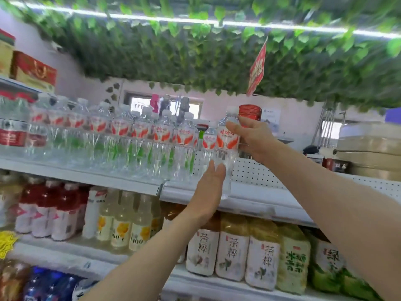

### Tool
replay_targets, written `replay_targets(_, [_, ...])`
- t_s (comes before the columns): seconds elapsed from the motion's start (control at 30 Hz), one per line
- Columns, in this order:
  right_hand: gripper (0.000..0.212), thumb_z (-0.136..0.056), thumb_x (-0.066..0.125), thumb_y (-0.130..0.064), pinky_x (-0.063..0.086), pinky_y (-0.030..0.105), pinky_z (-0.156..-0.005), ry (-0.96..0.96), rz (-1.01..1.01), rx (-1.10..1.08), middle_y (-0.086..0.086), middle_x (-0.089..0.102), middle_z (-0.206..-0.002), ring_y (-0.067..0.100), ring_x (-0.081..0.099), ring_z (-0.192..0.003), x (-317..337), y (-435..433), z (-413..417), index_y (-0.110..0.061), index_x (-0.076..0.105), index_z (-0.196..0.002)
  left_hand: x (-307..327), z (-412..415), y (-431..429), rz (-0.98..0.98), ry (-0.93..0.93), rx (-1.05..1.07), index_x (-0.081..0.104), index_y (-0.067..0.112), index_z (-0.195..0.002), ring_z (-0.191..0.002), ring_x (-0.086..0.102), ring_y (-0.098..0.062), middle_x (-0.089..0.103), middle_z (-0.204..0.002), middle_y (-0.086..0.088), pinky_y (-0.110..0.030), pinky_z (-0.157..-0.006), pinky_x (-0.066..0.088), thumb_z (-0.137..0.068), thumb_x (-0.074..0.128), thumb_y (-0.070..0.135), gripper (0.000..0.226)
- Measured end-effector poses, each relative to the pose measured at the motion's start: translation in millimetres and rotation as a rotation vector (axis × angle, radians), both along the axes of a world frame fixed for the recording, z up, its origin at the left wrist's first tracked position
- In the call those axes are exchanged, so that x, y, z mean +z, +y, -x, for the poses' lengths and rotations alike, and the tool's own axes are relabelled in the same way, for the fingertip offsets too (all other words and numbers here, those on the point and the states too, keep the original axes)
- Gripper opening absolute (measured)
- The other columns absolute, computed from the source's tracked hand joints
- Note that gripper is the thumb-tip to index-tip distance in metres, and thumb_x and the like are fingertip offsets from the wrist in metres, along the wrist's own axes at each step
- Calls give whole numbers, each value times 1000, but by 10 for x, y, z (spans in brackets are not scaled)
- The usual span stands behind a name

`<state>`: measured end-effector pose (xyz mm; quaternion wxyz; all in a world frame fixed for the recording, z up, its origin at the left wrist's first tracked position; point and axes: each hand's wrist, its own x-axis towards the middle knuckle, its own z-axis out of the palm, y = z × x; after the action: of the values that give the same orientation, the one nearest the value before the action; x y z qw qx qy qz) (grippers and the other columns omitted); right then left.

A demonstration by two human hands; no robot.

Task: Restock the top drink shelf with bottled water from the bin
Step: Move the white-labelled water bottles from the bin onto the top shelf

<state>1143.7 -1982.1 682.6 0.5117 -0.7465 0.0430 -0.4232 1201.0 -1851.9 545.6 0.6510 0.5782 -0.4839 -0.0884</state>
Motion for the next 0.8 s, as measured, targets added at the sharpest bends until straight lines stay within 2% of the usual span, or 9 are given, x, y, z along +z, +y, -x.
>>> replay_targets(0.07, [38,-86,80,-22,64,33,-67,-16,2,11,0,80,-91,19,78,-83,24,-88,-204,-21,67,-122,33,-204,-87,-19,-32,25,1,34,-159,-152,5,-9,5,-165,15,-45,-125,6,-89,17,76,83])
replay_targets(0.17, [58,-85,81,-21,59,50,-92,-32,4,17,7,79,-104,27,76,-96,29,-199,-470,-11,60,-138,53,-476,-225,-41,-65,64,-1,37,-158,-152,0,-10,0,-166,15,-48,-125,5,-80,17,84,93])
replay_targets(0.33, [60,-87,79,-18,54,56,-99,-34,-2,28,11,76,-112,32,74,-103,50,-367,-765,-8,56,-142,58,-817,-441,-63,-103,62,-7,40,-156,-152,-3,-10,-4,-165,18,-49,-124,4,-77,14,89,96])
replay_targets(0.4, [60,-88,78,-18,55,55,-99,-19,-2,27,14,74,-116,34,73,-106,34,-455,-849,-6,55,-142,61,-901,-501,-93,-113,67,-8,38,-157,-152,-4,-10,-5,-165,17,-47,-125,3,-78,13,87,95])
replay_targets(0.5, [51,-90,76,-22,60,46,-88,13,17,25,12,77,-112,33,74,-103,-19,-569,-936,-9,61,-137,53,-958,-562,-131,-132,89,-7,32,-158,-153,-3,-11,-6,-165,14,-42,-125,1,-81,12,83,95])
replay_targets(0.67, [40,-89,76,-24,61,46,-86,12,-6,24,8,78,-105,26,76,-96,-54,-666,-1038,-14,67,-127,3,-983,-597,-139,-180,111,-9,29,-158,-152,-5,-11,-8,-166,10,-39,-124,-1,-88,10,78,88])
replay_targets(0.8, [45,-87,78,-25,60,38,-74,14,-32,-6,3,80,-97,21,78,-89,-46,-633,-1115,-17,66,-130,9,-975,-603,-142,-162,124,-8,29,-158,-153,-5,-12,-7,-166,9,-40,-124,0,-89,10,76,86])
